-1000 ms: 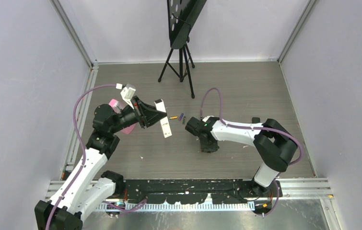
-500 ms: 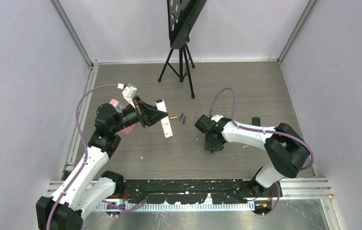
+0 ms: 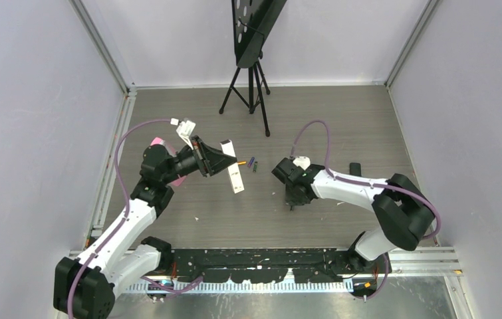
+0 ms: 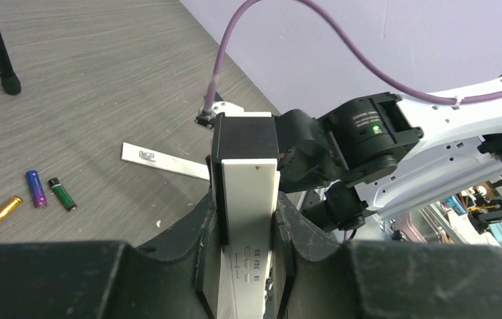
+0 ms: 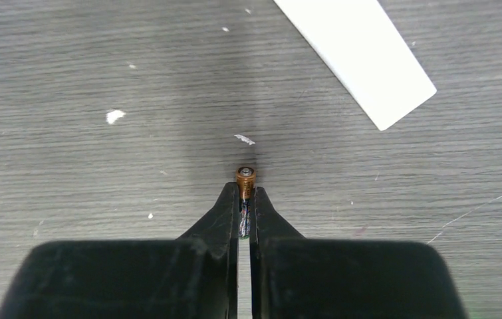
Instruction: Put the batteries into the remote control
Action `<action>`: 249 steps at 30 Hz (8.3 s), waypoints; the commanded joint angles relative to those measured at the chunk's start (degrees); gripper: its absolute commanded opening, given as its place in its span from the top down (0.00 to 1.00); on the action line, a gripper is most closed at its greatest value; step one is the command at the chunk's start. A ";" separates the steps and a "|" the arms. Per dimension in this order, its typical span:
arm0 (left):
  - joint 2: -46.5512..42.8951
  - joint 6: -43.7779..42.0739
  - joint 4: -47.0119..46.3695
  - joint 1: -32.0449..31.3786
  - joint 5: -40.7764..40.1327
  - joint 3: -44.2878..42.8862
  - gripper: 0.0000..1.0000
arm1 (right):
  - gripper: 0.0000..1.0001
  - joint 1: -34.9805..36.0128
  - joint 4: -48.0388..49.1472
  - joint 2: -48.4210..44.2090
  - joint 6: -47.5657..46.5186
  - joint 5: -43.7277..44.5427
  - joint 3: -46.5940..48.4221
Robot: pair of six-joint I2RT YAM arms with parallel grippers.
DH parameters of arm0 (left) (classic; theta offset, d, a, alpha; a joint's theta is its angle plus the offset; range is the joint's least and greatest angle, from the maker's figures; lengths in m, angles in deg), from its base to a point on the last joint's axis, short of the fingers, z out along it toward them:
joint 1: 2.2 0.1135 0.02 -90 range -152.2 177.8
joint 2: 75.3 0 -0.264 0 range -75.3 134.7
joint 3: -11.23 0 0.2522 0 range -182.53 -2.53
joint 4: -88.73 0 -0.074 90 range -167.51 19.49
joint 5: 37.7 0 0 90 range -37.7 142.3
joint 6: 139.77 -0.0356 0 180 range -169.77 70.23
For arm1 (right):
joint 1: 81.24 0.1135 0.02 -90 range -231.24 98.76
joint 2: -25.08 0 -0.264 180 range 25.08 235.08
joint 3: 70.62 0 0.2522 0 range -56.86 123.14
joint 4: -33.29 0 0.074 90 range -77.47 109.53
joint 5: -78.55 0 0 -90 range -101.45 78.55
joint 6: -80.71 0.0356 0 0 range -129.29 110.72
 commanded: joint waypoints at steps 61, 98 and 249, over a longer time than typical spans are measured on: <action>6.60 25.59 -14.66 -0.51 -2.27 -1.57 1.00 | 0.69 19.76 25.82 -18.15 -21.27 2.48 14.97; 4.95 30.30 -22.79 -0.51 -12.66 -4.99 1.00 | 0.08 16.38 37.62 -25.10 30.79 1.67 5.91; -8.04 -8.10 14.92 2.12 -24.88 1.20 1.00 | 0.58 0.00 4.41 13.11 -5.79 7.32 27.82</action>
